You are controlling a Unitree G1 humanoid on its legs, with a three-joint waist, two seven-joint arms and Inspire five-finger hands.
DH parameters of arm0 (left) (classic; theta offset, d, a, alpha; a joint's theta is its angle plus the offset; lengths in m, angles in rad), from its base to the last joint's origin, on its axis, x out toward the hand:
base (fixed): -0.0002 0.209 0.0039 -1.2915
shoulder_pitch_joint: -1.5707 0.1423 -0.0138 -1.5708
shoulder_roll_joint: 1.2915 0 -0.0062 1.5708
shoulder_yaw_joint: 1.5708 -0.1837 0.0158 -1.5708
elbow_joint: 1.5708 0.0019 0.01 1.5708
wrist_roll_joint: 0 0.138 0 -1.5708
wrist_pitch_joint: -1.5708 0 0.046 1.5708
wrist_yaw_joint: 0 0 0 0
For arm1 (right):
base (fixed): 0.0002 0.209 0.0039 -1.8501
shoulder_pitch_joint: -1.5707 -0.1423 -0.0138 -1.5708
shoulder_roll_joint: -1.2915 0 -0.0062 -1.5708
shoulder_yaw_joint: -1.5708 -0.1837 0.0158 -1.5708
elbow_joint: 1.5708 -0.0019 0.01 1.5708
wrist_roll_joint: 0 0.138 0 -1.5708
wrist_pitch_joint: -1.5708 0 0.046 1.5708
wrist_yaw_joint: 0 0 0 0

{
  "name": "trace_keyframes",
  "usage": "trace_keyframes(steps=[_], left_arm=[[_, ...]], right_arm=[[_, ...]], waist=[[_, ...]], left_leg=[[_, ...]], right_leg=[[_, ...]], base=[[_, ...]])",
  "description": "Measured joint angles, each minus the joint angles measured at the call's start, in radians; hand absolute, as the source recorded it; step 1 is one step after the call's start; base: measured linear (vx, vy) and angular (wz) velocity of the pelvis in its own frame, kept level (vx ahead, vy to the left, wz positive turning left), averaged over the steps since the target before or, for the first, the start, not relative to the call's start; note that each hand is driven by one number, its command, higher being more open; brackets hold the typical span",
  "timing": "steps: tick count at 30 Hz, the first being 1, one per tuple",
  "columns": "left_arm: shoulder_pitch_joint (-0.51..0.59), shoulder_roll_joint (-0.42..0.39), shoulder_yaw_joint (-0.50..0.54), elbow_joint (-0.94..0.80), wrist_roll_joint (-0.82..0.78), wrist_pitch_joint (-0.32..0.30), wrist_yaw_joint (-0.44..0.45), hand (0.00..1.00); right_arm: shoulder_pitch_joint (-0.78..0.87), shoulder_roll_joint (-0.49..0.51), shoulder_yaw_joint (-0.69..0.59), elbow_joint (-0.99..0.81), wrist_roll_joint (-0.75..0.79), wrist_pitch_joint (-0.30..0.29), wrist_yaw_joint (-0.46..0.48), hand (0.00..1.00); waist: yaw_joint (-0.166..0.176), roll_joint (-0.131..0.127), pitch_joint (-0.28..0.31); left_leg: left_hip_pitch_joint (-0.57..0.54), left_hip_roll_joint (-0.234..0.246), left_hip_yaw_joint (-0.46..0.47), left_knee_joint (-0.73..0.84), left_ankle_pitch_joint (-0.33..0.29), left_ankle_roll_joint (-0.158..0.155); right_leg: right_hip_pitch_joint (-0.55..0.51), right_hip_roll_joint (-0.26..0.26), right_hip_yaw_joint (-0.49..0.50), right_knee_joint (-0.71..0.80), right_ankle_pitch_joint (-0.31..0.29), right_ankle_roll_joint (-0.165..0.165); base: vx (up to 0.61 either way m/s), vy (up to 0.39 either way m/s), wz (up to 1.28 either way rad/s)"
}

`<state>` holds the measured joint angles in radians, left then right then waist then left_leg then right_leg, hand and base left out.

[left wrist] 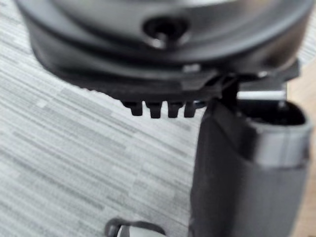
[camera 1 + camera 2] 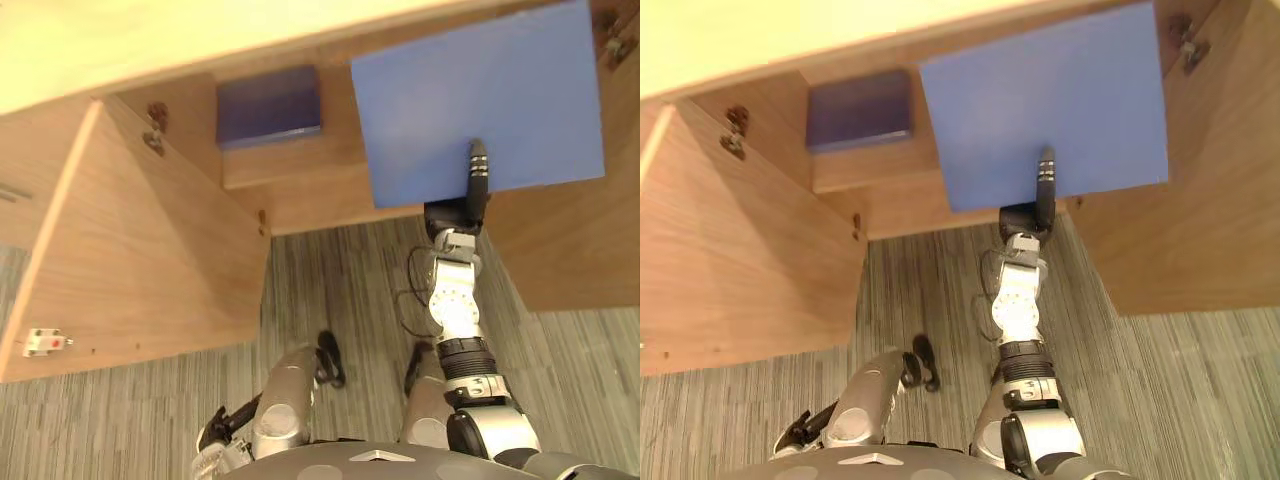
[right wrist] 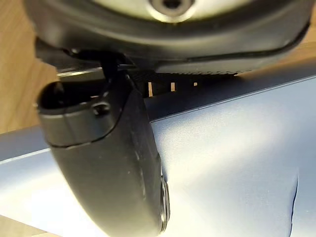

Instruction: Walk over to the cabinet, pick up the folder, carry it to the office cabinet, place the folder inside the office cabinet, then close the office cabinet door

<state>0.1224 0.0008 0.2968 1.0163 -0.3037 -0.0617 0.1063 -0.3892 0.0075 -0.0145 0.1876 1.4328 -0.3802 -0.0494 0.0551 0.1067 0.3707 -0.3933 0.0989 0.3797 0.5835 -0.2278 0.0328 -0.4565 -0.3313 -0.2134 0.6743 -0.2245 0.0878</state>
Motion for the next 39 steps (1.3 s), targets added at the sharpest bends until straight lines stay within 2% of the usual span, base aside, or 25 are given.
trace_keyframes(steps=[2, 6, 9, 11, 13, 16, 20, 23, 29, 34, 39], left_arm=[[0.0, -0.024, 0.038, -0.037, 0.0, -0.009, 0.001, 1.0], [0.003, -0.042, 0.071, -0.086, -0.001, -0.028, -0.002, 1.0], [0.008, -0.043, 0.071, -0.099, -0.004, -0.031, -0.003, 1.0], [0.009, -0.044, 0.071, -0.102, -0.006, -0.031, -0.004, 1.0], [0.011, -0.046, 0.069, -0.102, -0.014, -0.044, -0.006, 1.0], [0.01, -0.046, 0.055, -0.103, -0.048, -0.064, -0.012, 1.0], [0.008, -0.051, 0.054, -0.104, -0.05, -0.069, -0.021, 1.0], [0.007, -0.055, 0.055, -0.105, -0.048, -0.068, -0.023, 1.0], [0.001, -0.054, 0.054, -0.116, -0.048, -0.064, -0.023, 1.0], [0.001, -0.047, 0.017, -0.131, -0.046, -0.062, -0.023, 1.0], [0.001, -0.042, 0.012, -0.135, -0.043, -0.043, -0.029, 1.0]], right_arm=[[-0.029, 0.002, 0.01, -0.043, 0.003, -0.008, 0.0, 0.0], [-0.126, -0.017, -0.019, -0.047, 0.003, -0.042, -0.024, 0.0], [-0.216, -0.056, -0.066, 0.019, -0.004, -0.056, -0.067, 0.0], [-0.289, -0.064, -0.12, 0.078, -0.007, -0.072, -0.086, 0.0], [-0.477, -0.11, -0.189, 0.247, 0.005, -0.064, -0.156, 0.0], [-0.668, -0.172, -0.265, 0.388, 0.007, -0.042, -0.204, 0.0], [-0.774, -0.228, -0.34, 0.506, 0.004, 0.008, -0.206, 0.0], [-0.865, -0.248, -0.378, 0.596, -0.003, 0.054, -0.206, 0.0], [-0.917, -0.288, -0.413, 0.692, -0.008, 0.109, -0.207, 0.0], [-0.922, -0.288, -0.437, 0.771, -0.011, 0.127, -0.229, 0.0], [-0.923, -0.288, -0.447, 0.796, -0.01, 0.123, -0.246, 0.0]], waist=[[0.002, -0.006, 0.001], [0.009, -0.015, -0.001], [0.015, -0.032, -0.006], [0.015, -0.032, -0.006], [0.019, -0.032, -0.006], [0.045, -0.037, -0.016], [0.076, -0.037, -0.024], [0.085, -0.031, -0.032], [0.131, -0.027, -0.051], [0.162, -0.02, -0.073], [0.166, -0.019, -0.085]], left_leg=[[-0.057, 0.006, 0.012, 0.025, -0.005, -0.01], [-0.11, 0.016, 0.024, 0.036, 0.003, -0.02], [-0.15, 0.018, 0.013, 0.053, 0.01, -0.011], [-0.179, 0.021, 0.002, 0.067, 0.013, -0.009], [-0.202, 0.018, -0.013, 0.078, 0.017, -0.004], [-0.239, 0.011, -0.042, 0.084, 0.029, -0.003], [-0.292, -0.011, -0.087, 0.106, 0.041, -0.001], [-0.359, -0.025, -0.115, 0.152, 0.042, 0.0], [-0.483, -0.043, -0.171, 0.252, 0.038, -0.007], [-0.525, -0.053, -0.189, 0.272, 0.045, -0.023], [-0.544, -0.052, -0.197, 0.286, 0.051, -0.025]], right_leg=[[-0.081, -0.007, 0.021, 0.052, -0.015, -0.008], [-0.15, -0.014, 0.02, 0.087, -0.025, -0.018], [-0.186, -0.023, 0.008, 0.115, -0.031, -0.024], [-0.204, -0.029, -0.007, 0.126, -0.03, -0.024], [-0.211, -0.037, -0.024, 0.133, -0.03, -0.025], [-0.222, -0.051, -0.051, 0.143, -0.036, -0.035], [-0.238, -0.088, -0.096, 0.185, -0.061, -0.047], [-0.282, -0.119, -0.114, 0.247, -0.089, -0.056], [-0.369, -0.167, -0.133, 0.373, -0.146, -0.075], [-0.405, -0.186, -0.139, 0.42, -0.169, -0.087], [-0.42, -0.19, -0.143, 0.441, -0.173, -0.095]], base=[[-0.09, -0.068, -0.12], [-0.02, -0.067, 0.0], [0.02, -0.039, 0.11], [0.02, -0.014, 0.17], [-0.01, 0.005, 0.22], [-0.02, 0.006, 0.29], [0.0, 0.0, 0.44], [-0.04, 0.021, 0.39], [-0.08, 0.018, 0.34], [-0.07, 0.017, 0.16], [-0.04, 0.053, 0.05]])
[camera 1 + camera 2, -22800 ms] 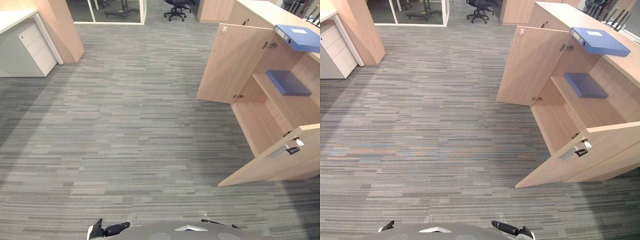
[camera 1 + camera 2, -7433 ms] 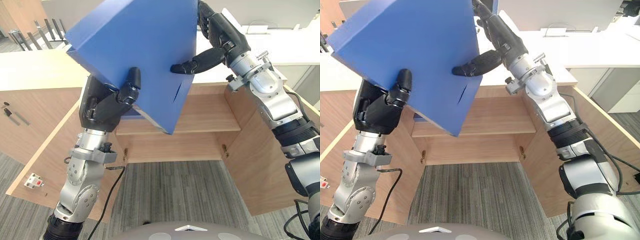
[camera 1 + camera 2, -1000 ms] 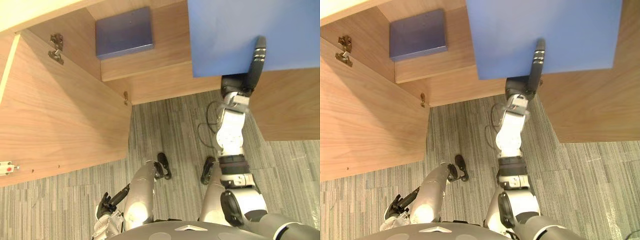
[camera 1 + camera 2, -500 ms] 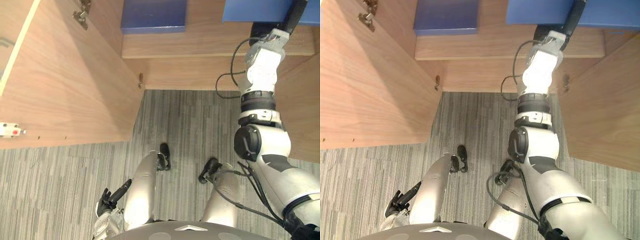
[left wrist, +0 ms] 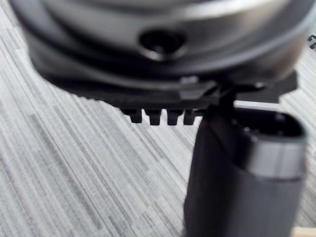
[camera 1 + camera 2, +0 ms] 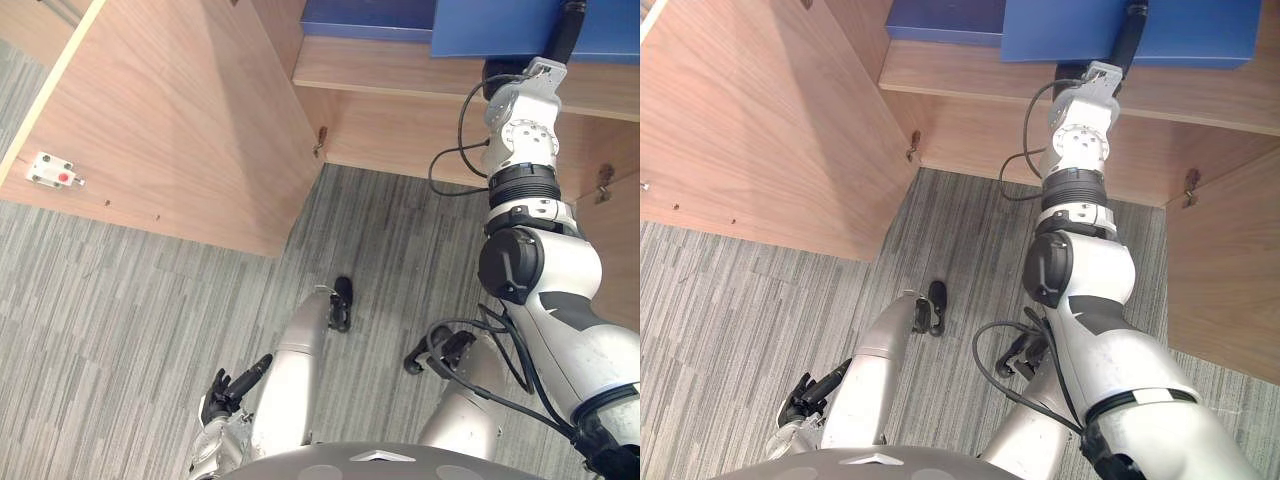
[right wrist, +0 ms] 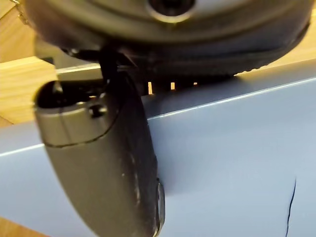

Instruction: Walk over to the cabinet, pick up the folder, carry it to the office cabinet, place the folder inside the office cabinet, then close the office cabinet door

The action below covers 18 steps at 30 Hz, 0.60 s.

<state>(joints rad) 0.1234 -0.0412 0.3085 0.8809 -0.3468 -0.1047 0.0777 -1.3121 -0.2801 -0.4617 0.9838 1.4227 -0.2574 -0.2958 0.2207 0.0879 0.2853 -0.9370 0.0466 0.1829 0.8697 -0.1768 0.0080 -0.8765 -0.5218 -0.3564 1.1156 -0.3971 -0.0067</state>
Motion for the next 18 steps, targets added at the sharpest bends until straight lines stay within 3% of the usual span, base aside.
trace_keyframes(steps=[7, 10, 18], left_arm=[[0.0, -0.002, 0.006, 0.003, 0.0, 0.006, 0.0, 1.0], [0.0, -0.006, 0.035, 0.008, 0.001, 0.021, 0.0, 1.0], [-0.001, -0.013, 0.137, 0.02, 0.004, 0.026, 0.003, 1.0]], right_arm=[[-0.053, -0.122, 0.013, 0.0, 0.022, -0.038, -0.002, 0.0], [-0.093, -0.166, 0.012, 0.0, 0.044, -0.051, -0.004, 0.0], [-0.124, -0.193, -0.003, 0.0, 0.036, -0.06, -0.034, 0.0]], waist=[[0.014, 0.0, -0.019], [0.017, 0.0, -0.019], [0.017, 0.0, -0.019]], left_leg=[[-0.072, -0.006, -0.018, 0.036, 0.016, 0.0], [-0.087, -0.005, -0.025, 0.038, 0.019, -0.015], [-0.096, 0.008, -0.034, 0.032, 0.034, -0.031]], right_leg=[[-0.064, -0.019, -0.005, 0.057, -0.02, -0.019], [-0.08, -0.019, -0.005, 0.072, -0.026, -0.025], [-0.092, -0.006, -0.014, 0.078, -0.039, -0.032]], base=[[-0.04, 0.089, 0.1], [-0.04, 0.061, 0.04], [-0.04, 0.067, 0.0]])
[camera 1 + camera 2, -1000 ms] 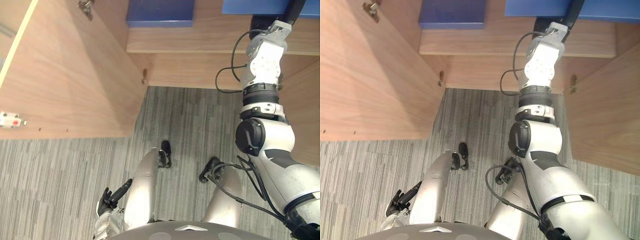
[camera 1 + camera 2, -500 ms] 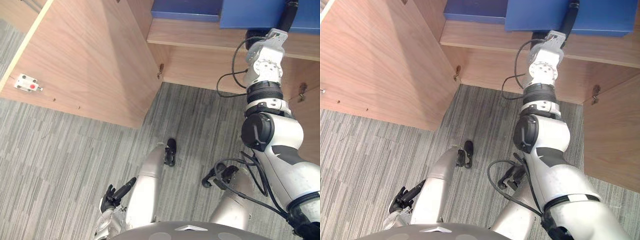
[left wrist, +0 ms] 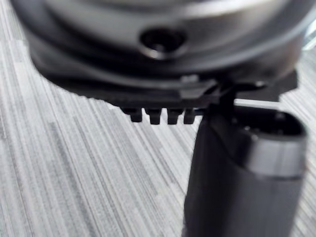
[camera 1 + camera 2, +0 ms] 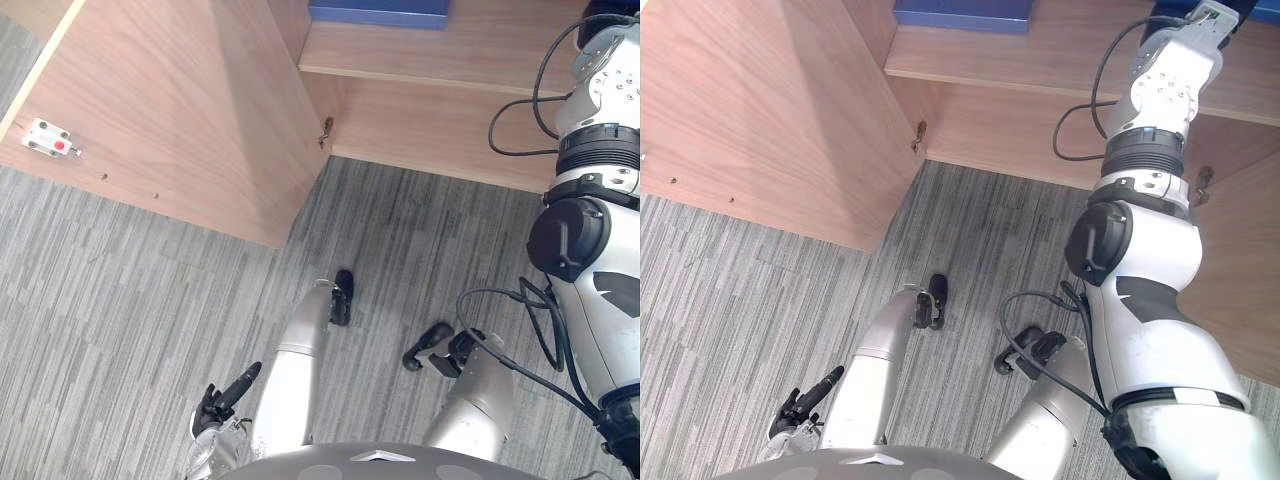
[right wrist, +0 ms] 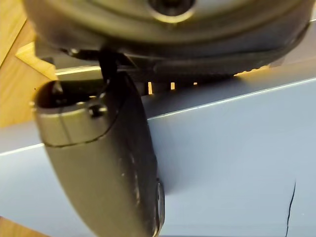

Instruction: Walk over to the cabinet, pick up the folder, carry it to the office cabinet, place the folder inside the office cabinet, then close the office cabinet door

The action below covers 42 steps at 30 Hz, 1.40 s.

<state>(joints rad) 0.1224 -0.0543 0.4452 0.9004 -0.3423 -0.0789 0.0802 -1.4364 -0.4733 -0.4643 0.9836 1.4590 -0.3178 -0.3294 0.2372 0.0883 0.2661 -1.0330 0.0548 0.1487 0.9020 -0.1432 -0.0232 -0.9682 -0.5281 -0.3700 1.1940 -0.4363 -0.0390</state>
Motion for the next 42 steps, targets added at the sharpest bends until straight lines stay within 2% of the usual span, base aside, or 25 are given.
trace_keyframes(steps=[6, 7, 14, 23, 30, 42], left_arm=[[-0.003, -0.006, 0.006, 0.0, 0.0, 0.0, 0.0, 1.0], [-0.004, -0.009, 0.007, 0.0, 0.0, 0.0, 0.0, 1.0], [-0.023, -0.023, 0.045, 0.0, 0.036, 0.0, 0.013, 1.0], [-0.039, -0.033, 0.126, 0.005, 0.039, 0.0, 0.021, 1.0], [-0.045, -0.033, 0.129, 0.005, 0.039, 0.001, 0.022, 1.0], [-0.106, -0.033, 0.137, 0.014, 0.039, 0.002, 0.028, 1.0]], right_arm=[[-0.039, 0.0, 0.002, 0.006, -0.068, 0.028, -0.011, 0.0], [-0.045, -0.001, 0.007, 0.006, -0.082, 0.039, -0.01, 1.0], [-0.077, 0.002, 0.019, 0.026, -0.111, 0.065, -0.01, 1.0], [-0.12, -0.006, 0.022, 0.025, -0.028, 0.045, 0.015, 1.0], [-0.12, -0.031, 0.009, 0.025, -0.026, 0.041, 0.016, 1.0], [-0.107, -0.026, -0.066, 0.025, -0.02, 0.019, 0.012, 1.0]], waist=[[-0.002, 0.0, 0.0], [-0.002, 0.0, 0.0], [-0.002, 0.0, 0.0], [-0.018, -0.007, 0.005], [-0.022, -0.021, 0.013], [-0.037, -0.028, 0.018]], left_leg=[[-0.009, 0.009, -0.002, 0.0, 0.006, 0.004], [-0.009, 0.009, -0.002, 0.001, 0.006, 0.003], [-0.009, 0.01, -0.003, 0.001, 0.002, -0.003], [-0.006, 0.009, -0.007, -0.003, 0.005, 0.0], [0.007, 0.011, -0.009, -0.017, 0.006, -0.008], [0.034, 0.022, -0.005, -0.035, 0.005, -0.009]], right_leg=[[-0.011, 0.009, -0.002, 0.0, 0.003, -0.006], [-0.01, 0.009, -0.002, 0.0, 0.003, -0.007], [-0.009, 0.011, -0.003, -0.002, 0.003, -0.006], [0.001, 0.012, -0.01, -0.007, 0.004, -0.005], [0.013, 0.022, -0.012, -0.022, 0.006, 0.0], [0.04, 0.041, -0.016, -0.054, 0.012, 0.011]], base=[[-0.01, 0.082, -0.03], [0.0, 0.074, 0.0], [-0.02, 0.112, 0.0], [-0.02, 0.105, 0.01], [-0.01, 0.087, -0.01], [-0.01, 0.092, -0.03]])
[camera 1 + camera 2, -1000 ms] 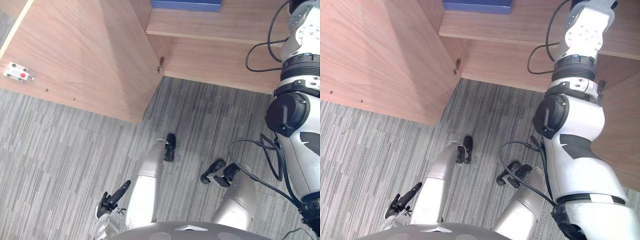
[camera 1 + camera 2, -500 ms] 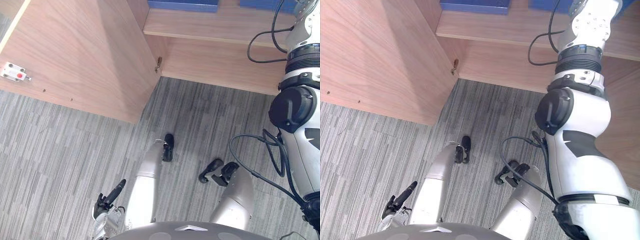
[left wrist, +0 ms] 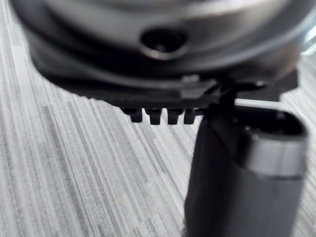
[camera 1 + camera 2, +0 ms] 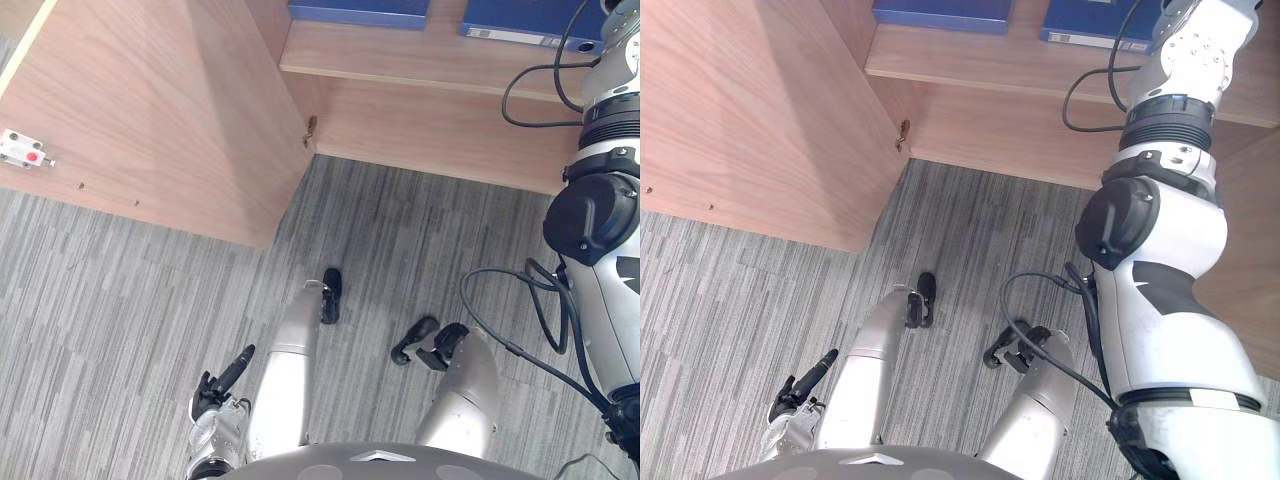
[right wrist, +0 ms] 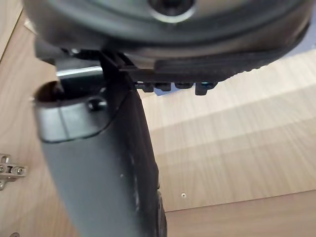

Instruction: Walk over to the cabinet, pick up the folder, carry it to the office cabinet, place the folder inside the office cabinet, then close the office cabinet door

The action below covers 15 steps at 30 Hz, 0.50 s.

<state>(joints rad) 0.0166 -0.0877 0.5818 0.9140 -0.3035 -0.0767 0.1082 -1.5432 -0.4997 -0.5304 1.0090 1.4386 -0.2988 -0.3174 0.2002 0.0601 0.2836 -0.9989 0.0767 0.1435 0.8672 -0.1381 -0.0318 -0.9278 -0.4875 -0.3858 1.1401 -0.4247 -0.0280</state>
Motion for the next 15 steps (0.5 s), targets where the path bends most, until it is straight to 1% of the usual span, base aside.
trace_keyframes(steps=[1, 4, 9, 12, 13, 14, 15], left_arm=[[-0.008, 0.0, 0.016, 0.002, 0.0, 0.001, 0.003, 1.0], [-0.018, 0.0, 0.023, 0.002, 0.0, 0.007, 0.015, 1.0], [-0.022, 0.0, 0.024, 0.002, 0.0, 0.01, 0.019, 1.0], [-0.022, 0.0, 0.025, 0.009, 0.0, 0.012, 0.019, 1.0], [-0.022, 0.0, 0.025, 0.012, 0.0, 0.012, 0.019, 1.0], [-0.022, 0.0, 0.025, 0.018, 0.0, 0.012, 0.019, 1.0], [-0.022, 0.0, 0.025, 0.022, 0.0, 0.012, 0.017, 1.0]], right_arm=[[0.0, 0.005, -0.012, 0.0, 0.0, -0.002, -0.001, 1.0], [0.003, 0.021, -0.034, 0.0, 0.0, -0.013, -0.009, 1.0], [0.017, 0.046, -0.045, 0.0, 0.0, -0.018, -0.017, 1.0], [0.04, 0.051, -0.027, 0.0, -0.029, -0.009, -0.016, 1.0], [0.048, 0.052, -0.015, 0.001, -0.05, 0.0, -0.016, 1.0], [0.061, 0.052, 0.023, 0.001, -0.105, 0.028, -0.015, 1.0], [0.07, 0.052, 0.057, 0.003, -0.208, 0.07, -0.011, 1.0]], waist=[[-0.004, -0.003, 0.002], [-0.017, -0.005, 0.003], [-0.017, -0.005, 0.003], [-0.018, -0.006, 0.004], [-0.018, -0.006, 0.004], [-0.02, -0.006, 0.004], [-0.024, -0.008, 0.005]], left_leg=[[0.002, 0.003, 0.001, -0.002, 0.0, 0.001], [0.005, 0.004, 0.004, -0.003, 0.001, 0.001], [0.016, 0.013, 0.01, -0.013, 0.0, 0.0], [0.033, 0.018, 0.014, -0.016, -0.004, -0.003], [0.04, 0.02, 0.015, -0.017, -0.006, -0.004], [0.051, 0.024, 0.016, -0.022, -0.008, -0.005], [0.059, 0.027, 0.02, -0.027, -0.009, -0.006]], right_leg=[[0.0, 0.003, 0.0, -0.004, 0.002, 0.0], [0.002, 0.004, 0.002, -0.007, 0.006, -0.006], [0.007, 0.018, 0.006, -0.023, 0.012, -0.006], [0.025, 0.023, 0.006, -0.033, 0.014, -0.005], [0.031, 0.026, 0.006, -0.037, 0.015, -0.003], [0.041, 0.033, 0.006, -0.046, 0.019, -0.002], [0.046, 0.037, 0.009, -0.053, 0.021, 0.0]], base=[[0.0, 0.108, -0.09], [0.0, 0.083, -0.04], [0.0, 0.067, -0.06], [-0.01, 0.086, -0.07], [0.01, 0.058, -0.09], [0.0, 0.071, -0.13], [0.0, 0.086, -0.17]])
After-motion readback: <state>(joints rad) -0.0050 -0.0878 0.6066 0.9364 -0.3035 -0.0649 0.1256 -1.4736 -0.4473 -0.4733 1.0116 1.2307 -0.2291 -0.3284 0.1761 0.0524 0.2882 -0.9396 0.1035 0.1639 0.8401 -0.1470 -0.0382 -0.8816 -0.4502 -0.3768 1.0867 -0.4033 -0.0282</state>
